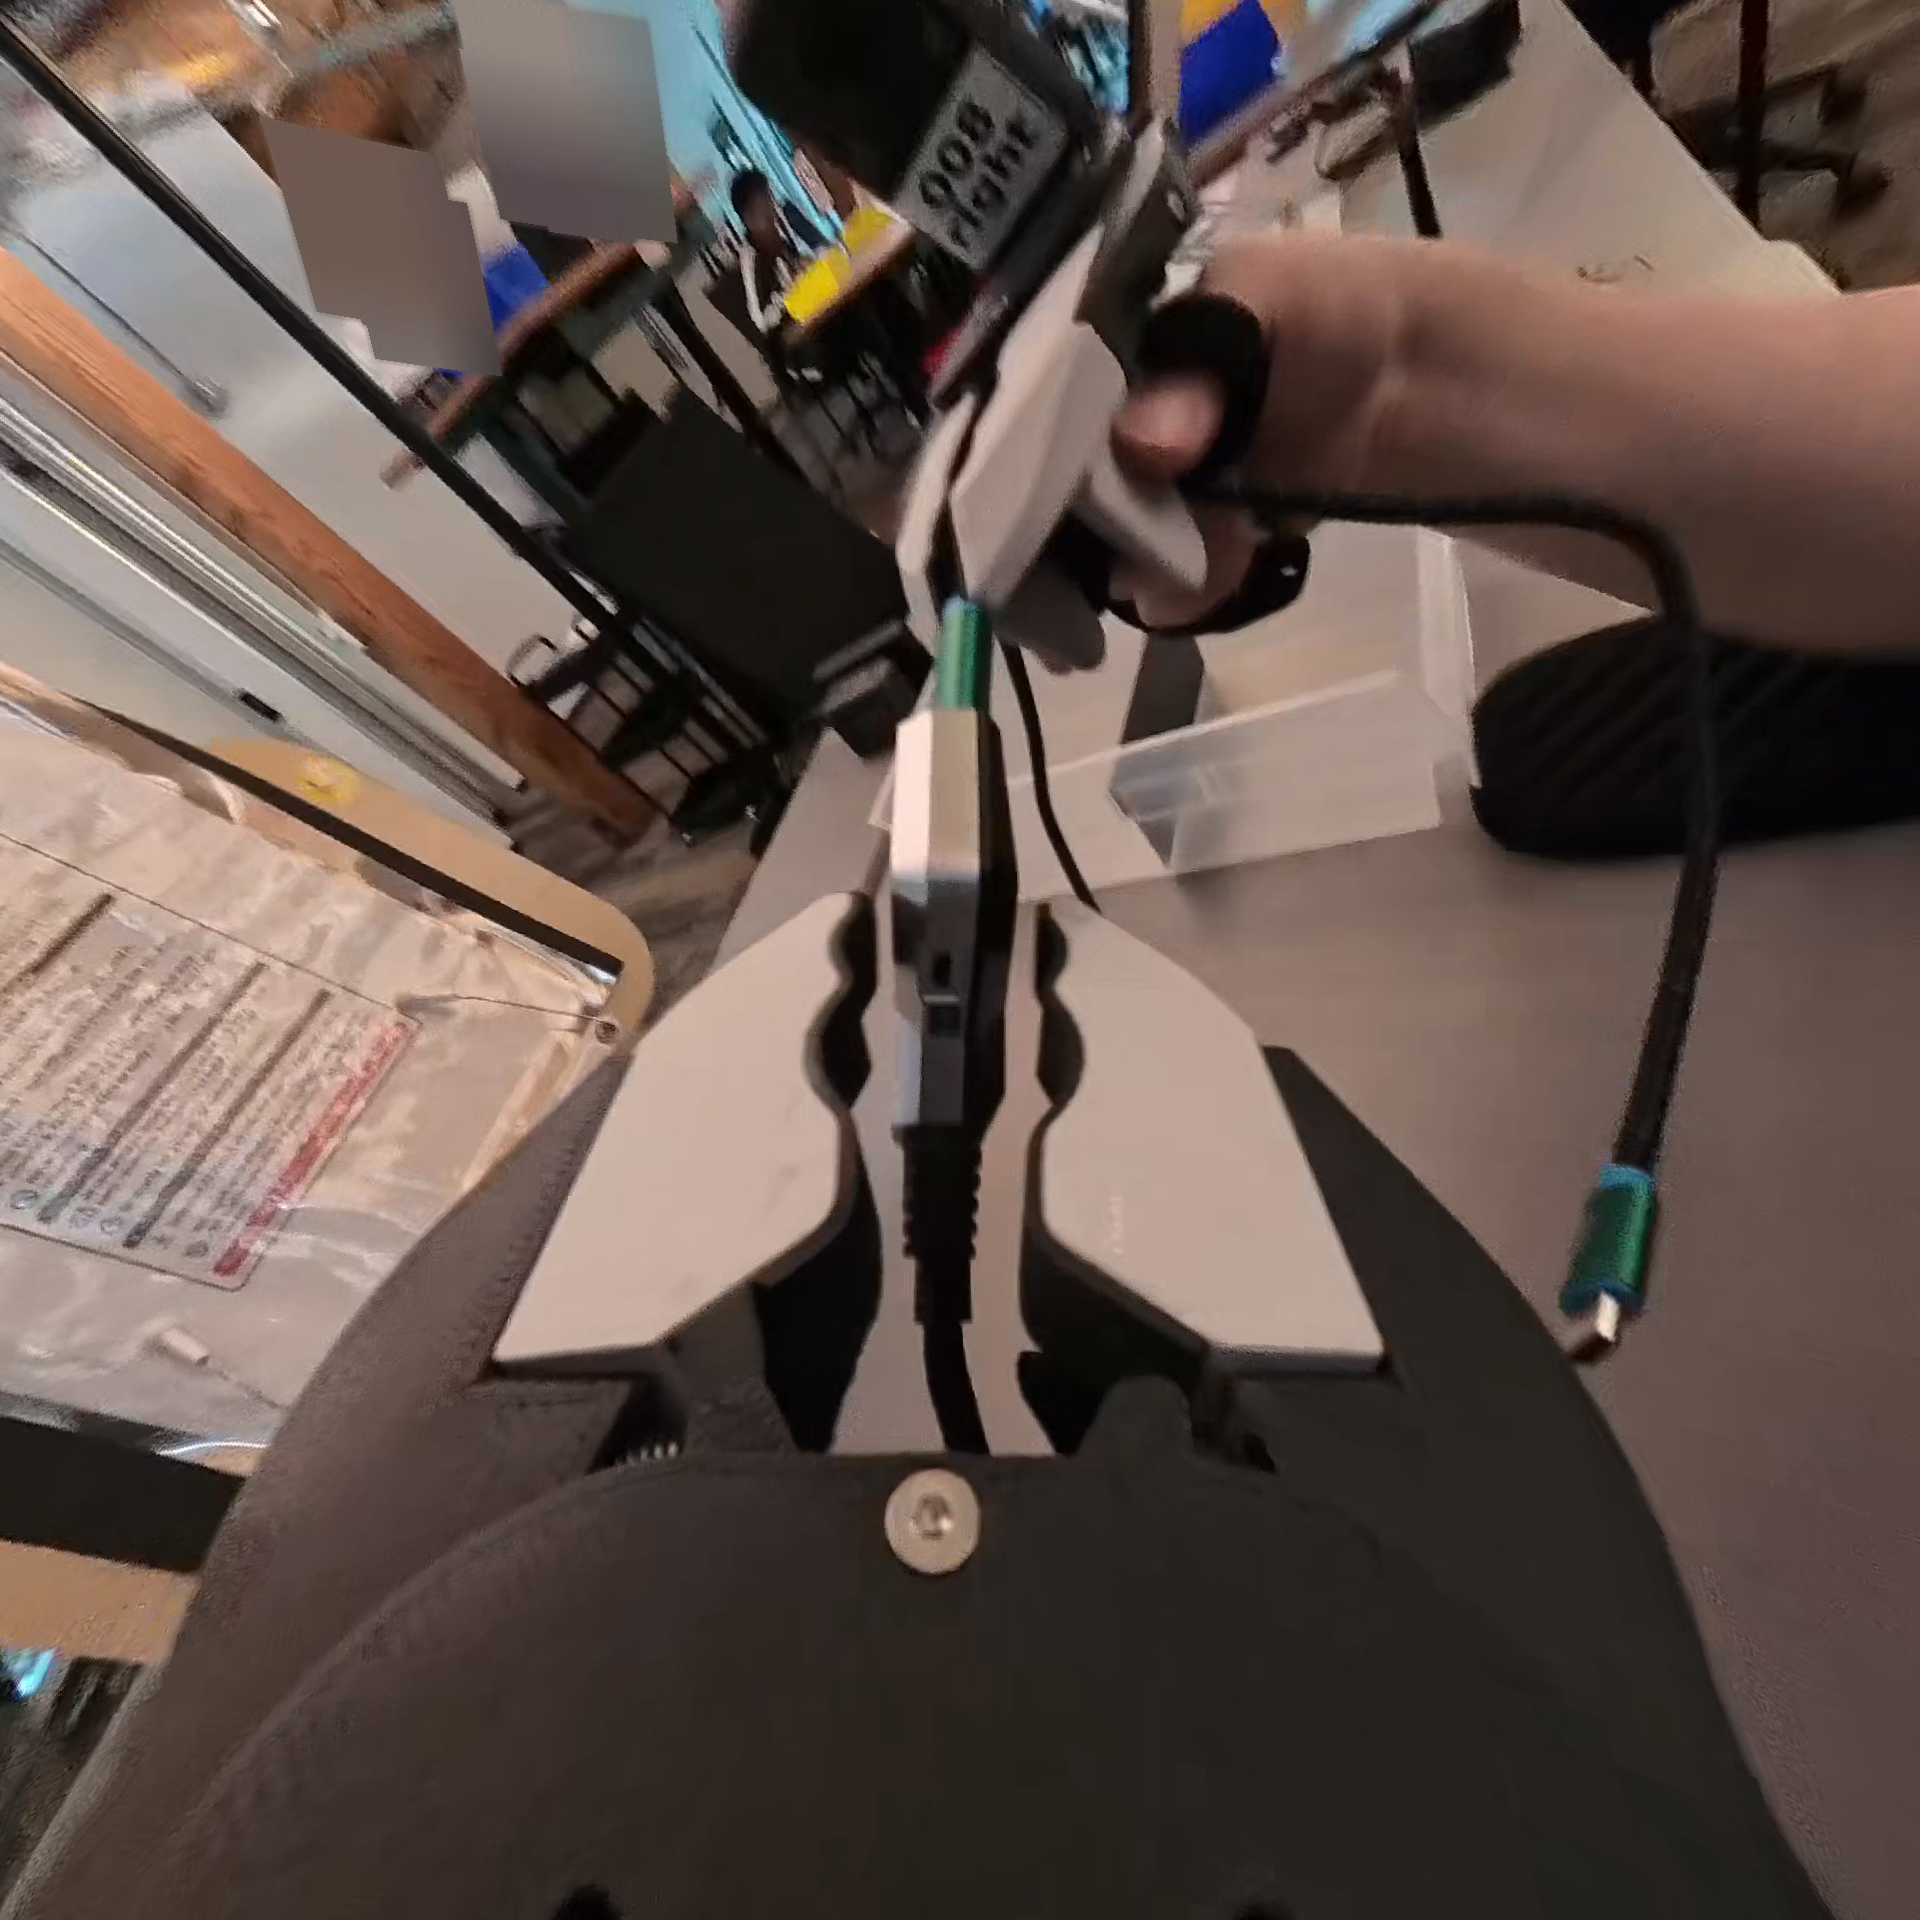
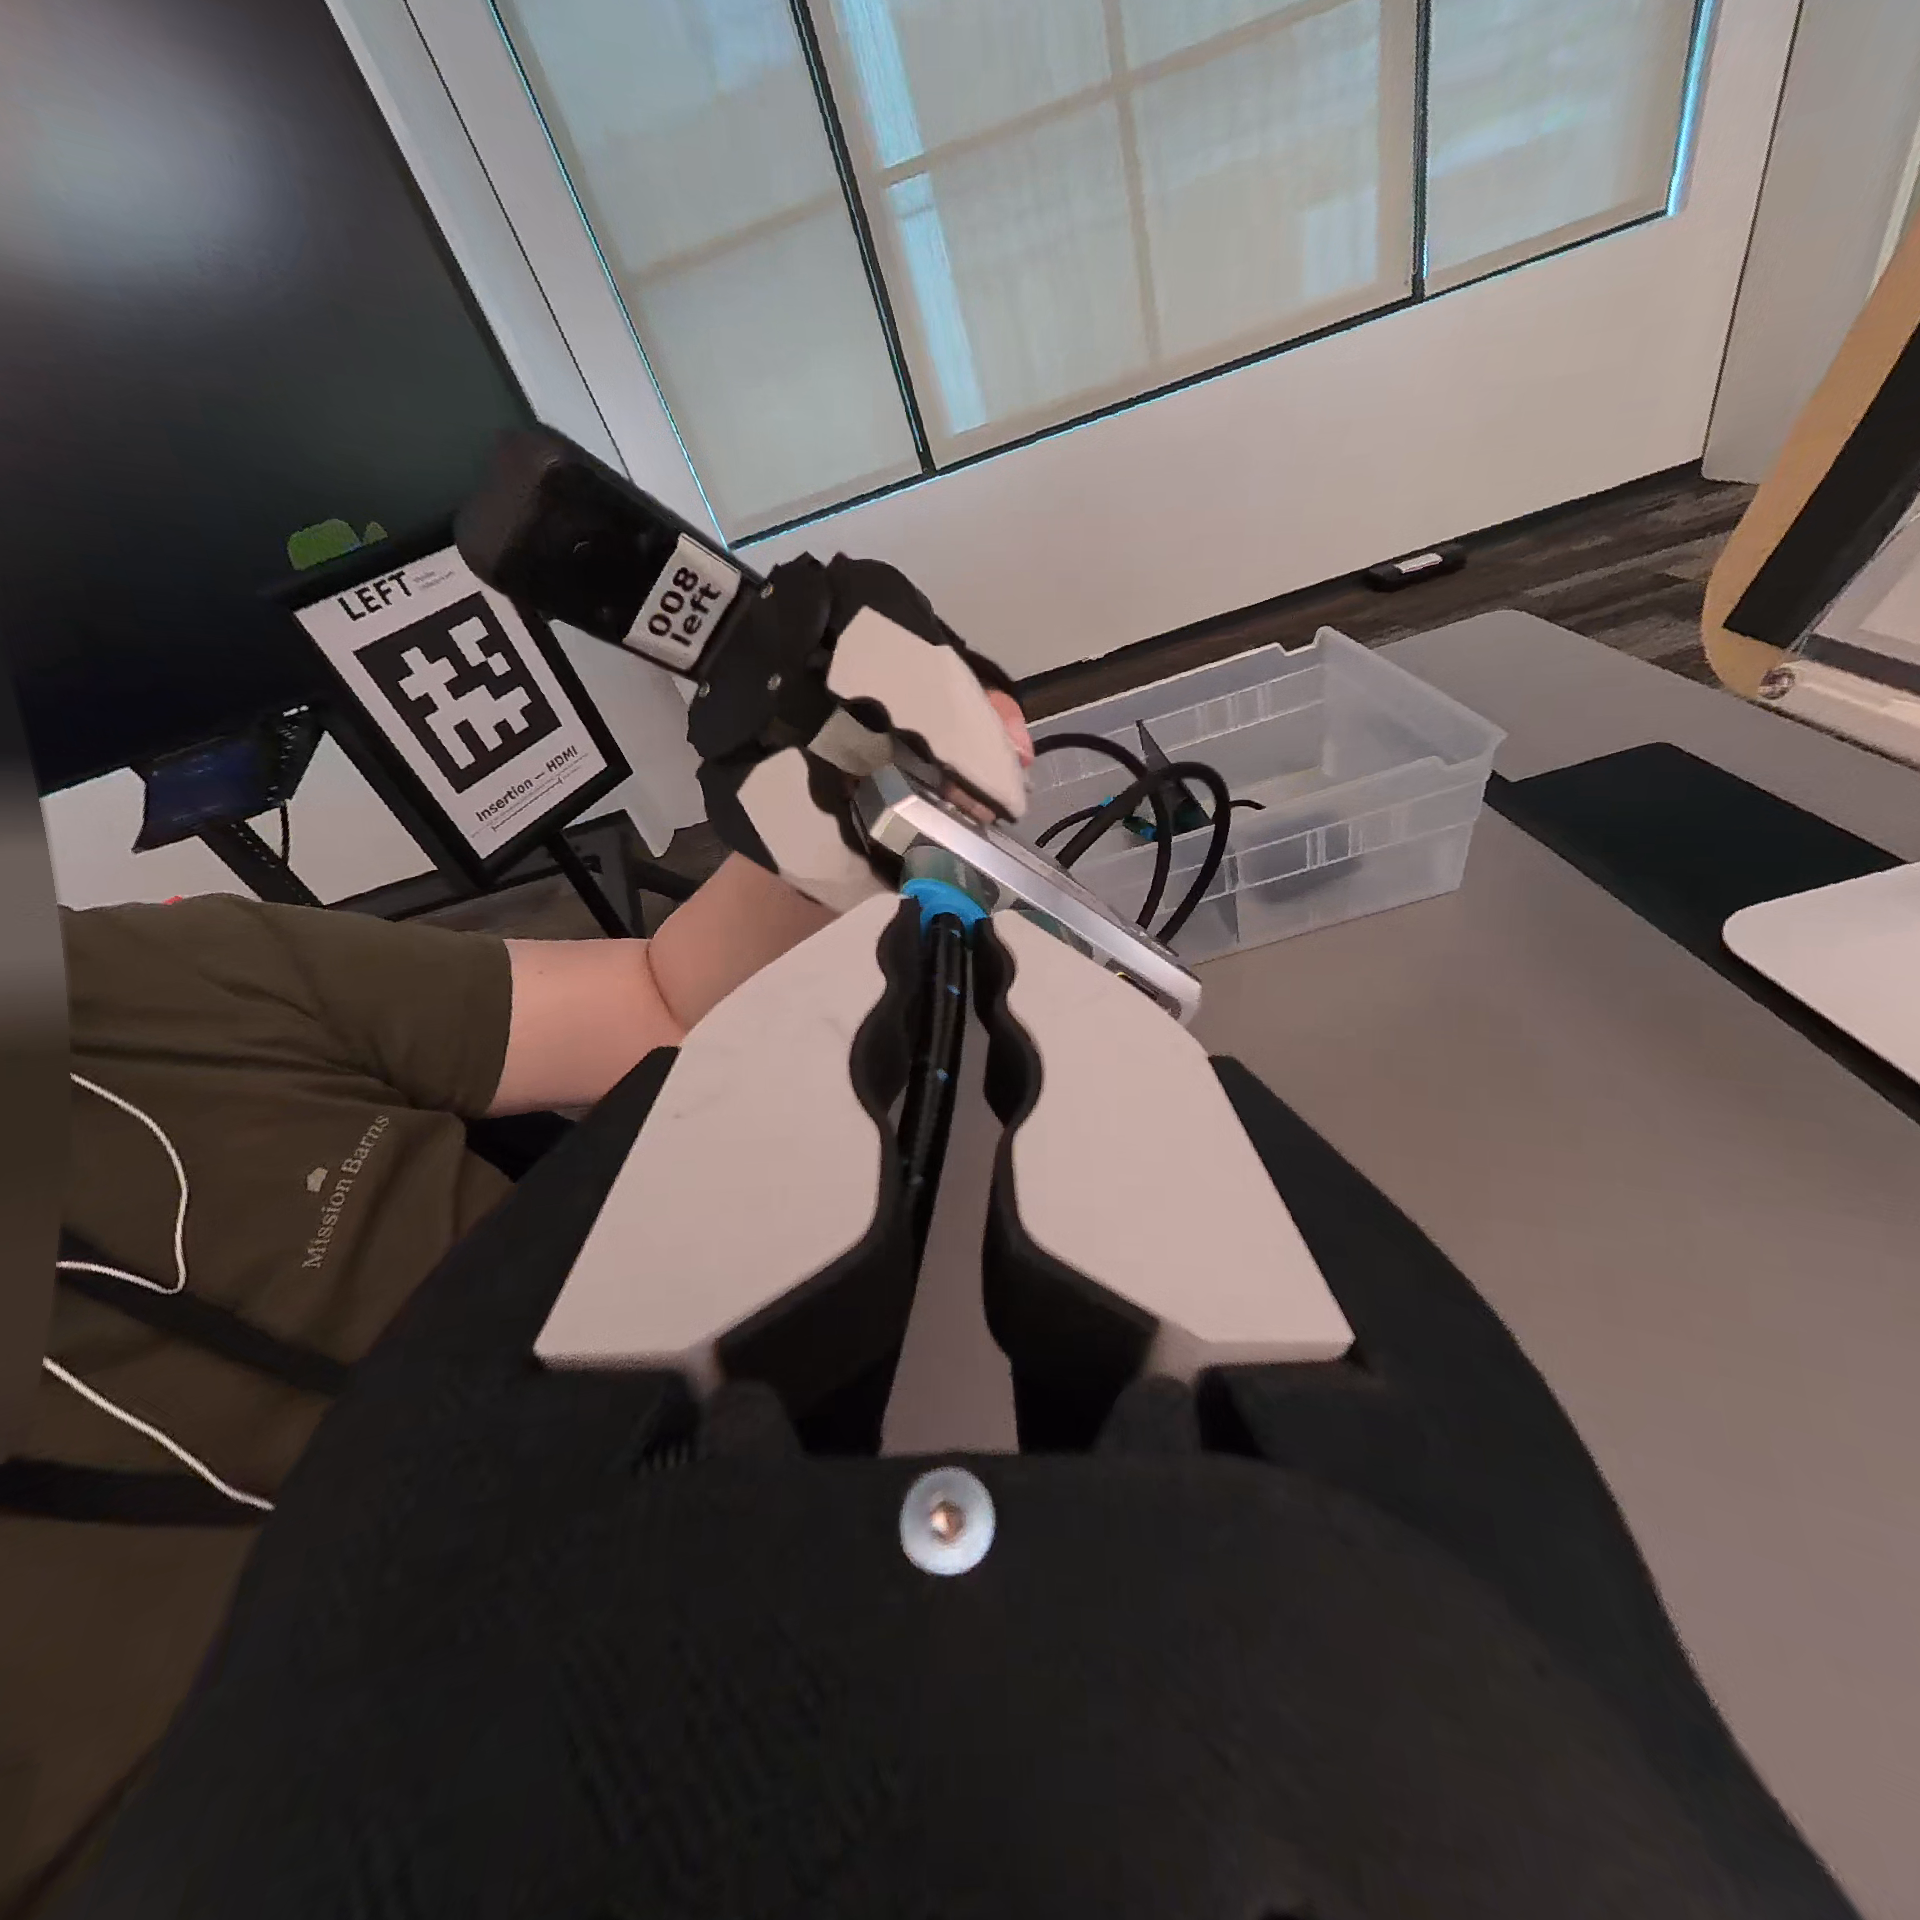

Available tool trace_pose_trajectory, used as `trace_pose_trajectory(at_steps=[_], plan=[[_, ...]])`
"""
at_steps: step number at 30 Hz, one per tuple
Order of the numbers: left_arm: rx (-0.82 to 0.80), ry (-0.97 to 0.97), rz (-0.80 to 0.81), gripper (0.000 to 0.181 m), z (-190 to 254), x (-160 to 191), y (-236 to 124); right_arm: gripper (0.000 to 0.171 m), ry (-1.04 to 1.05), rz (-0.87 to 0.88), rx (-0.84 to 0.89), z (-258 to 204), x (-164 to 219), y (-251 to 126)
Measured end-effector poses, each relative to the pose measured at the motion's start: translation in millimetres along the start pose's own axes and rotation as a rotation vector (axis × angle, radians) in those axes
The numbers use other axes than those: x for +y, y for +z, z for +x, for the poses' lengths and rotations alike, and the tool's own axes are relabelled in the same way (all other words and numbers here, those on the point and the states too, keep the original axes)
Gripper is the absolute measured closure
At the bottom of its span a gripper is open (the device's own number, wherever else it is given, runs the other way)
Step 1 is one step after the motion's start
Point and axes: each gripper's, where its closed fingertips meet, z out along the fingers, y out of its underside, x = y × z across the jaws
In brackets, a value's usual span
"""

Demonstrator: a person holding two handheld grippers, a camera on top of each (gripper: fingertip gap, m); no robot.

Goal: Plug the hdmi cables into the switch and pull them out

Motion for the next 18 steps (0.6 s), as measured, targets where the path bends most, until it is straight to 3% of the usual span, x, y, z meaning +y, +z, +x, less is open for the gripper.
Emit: trace_pose_trajectory(at_steps=[5,18], plan=[[-0.086,0.04,0.003,0.159,-8,1,7,0.161,0.026,0.014,0.02,7,0,-2],[-0.054,0.063,-0.139,0.16,-1,24,19,0.16,0.136,-0.06,0.042,23,20,-2]])
